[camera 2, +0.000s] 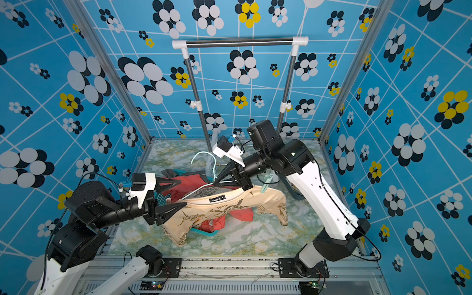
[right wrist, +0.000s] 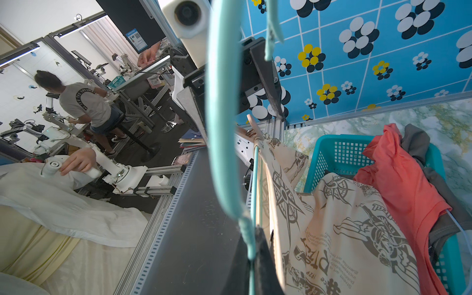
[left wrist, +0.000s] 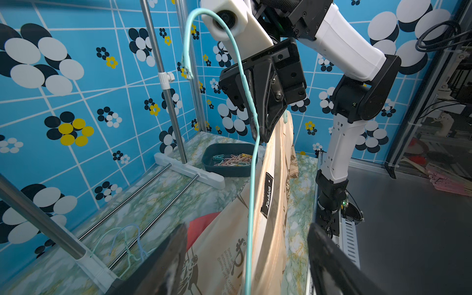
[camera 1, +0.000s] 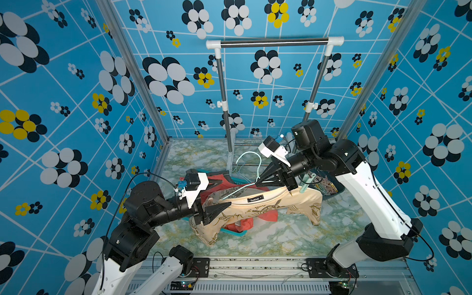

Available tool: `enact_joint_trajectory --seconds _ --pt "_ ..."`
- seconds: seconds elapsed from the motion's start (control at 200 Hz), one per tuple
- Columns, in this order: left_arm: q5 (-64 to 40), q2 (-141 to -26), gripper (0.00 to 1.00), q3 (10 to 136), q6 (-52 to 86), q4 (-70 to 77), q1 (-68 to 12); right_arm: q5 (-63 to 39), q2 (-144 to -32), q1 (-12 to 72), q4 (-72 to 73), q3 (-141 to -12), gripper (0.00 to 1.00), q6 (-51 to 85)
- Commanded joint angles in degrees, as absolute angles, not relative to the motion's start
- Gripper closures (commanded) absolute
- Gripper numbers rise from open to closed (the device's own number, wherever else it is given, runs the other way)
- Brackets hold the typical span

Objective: Use clothespins to secure the t-shirt on both sides of the hanger
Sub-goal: Adjust the clothespin on the hanger.

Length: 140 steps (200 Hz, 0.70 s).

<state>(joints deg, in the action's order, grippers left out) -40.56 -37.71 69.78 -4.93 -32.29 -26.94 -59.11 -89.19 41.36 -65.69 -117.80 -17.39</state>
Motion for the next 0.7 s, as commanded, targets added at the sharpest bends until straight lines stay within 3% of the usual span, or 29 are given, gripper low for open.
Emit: enact_joint_trajectory --seconds 0.0,0.1,0.205,0.46,0.535,0.695 --pt "-43.34 -37.97 0.19 69.20 -3.74 -29.40 -26.28 -61.96 -88.15 41.22 -66.48 -119.00 1.00 -17.77" --pt "-44.49 -38.29 0.09 69.42 -3.78 -29.51 -25.85 -62.01 -88.15 41.17 -66.36 -119.26 1.00 -17.61" --pt "-46.26 -38.93 0.07 69.68 -3.48 -29.44 -25.32 -62.05 -87.85 41.20 -66.29 -119.11 1.00 -17.76" --pt "-48.24 -39.45 0.28 69.12 -1.66 -27.29 -24.28 -62.23 -87.80 41.19 -66.54 -118.92 1.00 -18.07" --pt "-48.43 -39.53 0.28 69.37 -1.31 -27.63 -24.01 -62.05 -87.67 41.17 -66.56 -118.83 1.00 -18.11" --pt "-46.89 -38.93 0.04 70.99 -3.49 -31.80 -23.05 -61.98 -87.19 41.20 -66.70 -118.77 1.00 -18.47"
